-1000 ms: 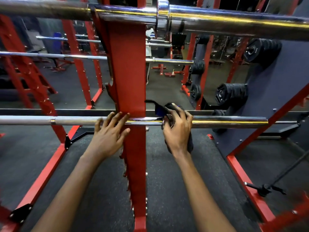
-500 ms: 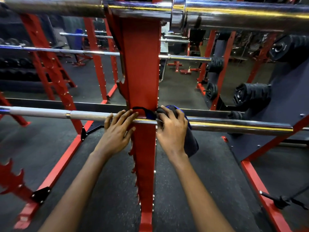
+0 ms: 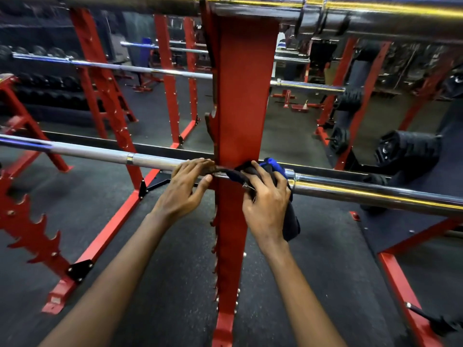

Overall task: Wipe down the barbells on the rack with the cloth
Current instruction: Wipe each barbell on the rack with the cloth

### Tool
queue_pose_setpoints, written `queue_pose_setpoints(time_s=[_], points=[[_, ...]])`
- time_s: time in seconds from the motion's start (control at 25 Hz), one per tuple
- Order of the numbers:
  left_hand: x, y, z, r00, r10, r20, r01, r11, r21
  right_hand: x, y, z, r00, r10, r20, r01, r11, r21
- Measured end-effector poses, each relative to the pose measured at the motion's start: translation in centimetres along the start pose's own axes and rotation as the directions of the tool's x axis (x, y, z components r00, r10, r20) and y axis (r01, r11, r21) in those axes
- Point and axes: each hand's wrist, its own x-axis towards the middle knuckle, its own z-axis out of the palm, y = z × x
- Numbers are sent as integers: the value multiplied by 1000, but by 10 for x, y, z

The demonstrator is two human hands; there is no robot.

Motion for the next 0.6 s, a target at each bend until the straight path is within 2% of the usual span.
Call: queue_pose_setpoints(time_s=[0.08,0.24,0.36,0.44,0.52,0.6], points=[[6,-13,-8,1000,27,4,-27,999,22,12,-17,12,1000,-5,20,4,998,56],[14,-46,-20,991,87,97,-108,967,233,20,-47,40,988,-111,106,107,993,43],[11,-61,-26,991,68,120,-106,931,349,12,-34,40,991,-125,44,126,992,-25],[9,-69,-28,991,59,120,-103,910,401,10,-21,37,997,-30,-71,25,998,-61],[6,-75,-27,994,45,102,-83,908,410,11,-15,36,974,107,-201,-118,992,-48],[5,-80,-25,997,46,70,-71,908,413,16,-18,36,960,153,-234,-169,984,-49]])
